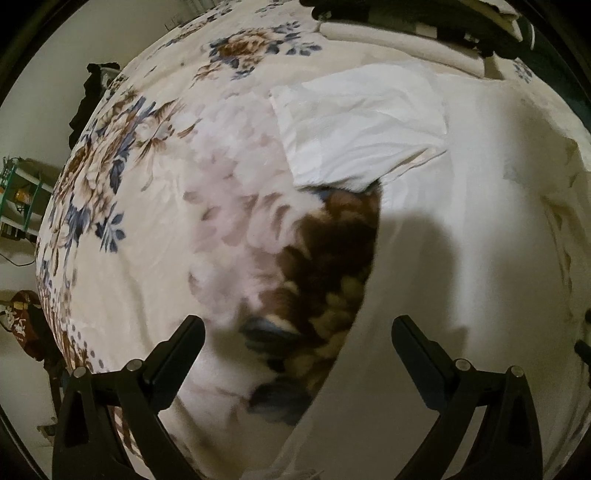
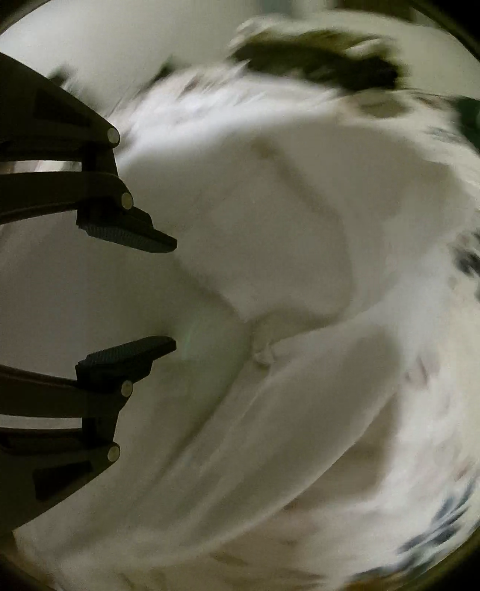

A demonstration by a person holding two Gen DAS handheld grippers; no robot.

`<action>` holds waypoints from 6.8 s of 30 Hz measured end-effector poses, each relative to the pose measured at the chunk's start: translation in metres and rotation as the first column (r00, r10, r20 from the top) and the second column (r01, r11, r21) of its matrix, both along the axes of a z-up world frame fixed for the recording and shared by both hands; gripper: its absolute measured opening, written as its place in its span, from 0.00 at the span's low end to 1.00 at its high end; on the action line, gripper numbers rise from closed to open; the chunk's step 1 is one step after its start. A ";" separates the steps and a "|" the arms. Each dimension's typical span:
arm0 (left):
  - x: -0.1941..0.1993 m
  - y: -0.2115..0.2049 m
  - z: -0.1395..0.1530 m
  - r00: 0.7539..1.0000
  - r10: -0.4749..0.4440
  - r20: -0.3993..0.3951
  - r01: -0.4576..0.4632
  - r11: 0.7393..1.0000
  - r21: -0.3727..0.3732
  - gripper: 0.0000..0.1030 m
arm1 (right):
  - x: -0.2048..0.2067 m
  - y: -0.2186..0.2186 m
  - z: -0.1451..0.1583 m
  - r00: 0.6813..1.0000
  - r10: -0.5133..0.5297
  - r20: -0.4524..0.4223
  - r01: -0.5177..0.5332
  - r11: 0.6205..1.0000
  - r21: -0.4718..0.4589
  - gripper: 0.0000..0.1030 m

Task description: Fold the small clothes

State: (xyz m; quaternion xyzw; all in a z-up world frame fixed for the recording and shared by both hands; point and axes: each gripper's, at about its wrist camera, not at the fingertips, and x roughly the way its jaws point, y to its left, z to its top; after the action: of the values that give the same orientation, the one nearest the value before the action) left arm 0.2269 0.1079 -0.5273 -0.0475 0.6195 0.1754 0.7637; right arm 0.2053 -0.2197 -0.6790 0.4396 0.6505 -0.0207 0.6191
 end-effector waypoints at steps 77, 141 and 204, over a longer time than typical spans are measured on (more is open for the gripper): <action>0.157 -0.127 -0.034 0.910 -0.371 0.183 0.413 0.806 -0.423 0.08 | 0.006 0.010 -0.002 0.999 0.019 0.041 -0.016 0.998 -0.062 0.06; 0.039 -0.033 -0.036 0.942 -0.336 0.019 0.334 0.927 -0.171 0.70 | 0.020 0.006 0.080 0.990 0.141 -0.019 -0.141 0.970 -0.197 0.65; -0.242 -0.243 0.025 0.997 0.067 -0.050 -0.083 0.823 -0.562 0.10 | 0.267 -0.084 -0.005 0.762 0.642 0.081 -0.644 0.739 0.199 0.52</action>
State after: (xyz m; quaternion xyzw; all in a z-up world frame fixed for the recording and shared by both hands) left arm -0.0154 -0.1347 -0.5023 -0.2924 0.6518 0.0153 0.6995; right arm 0.4719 -0.3035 -0.6845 0.2526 0.7582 0.2659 0.5391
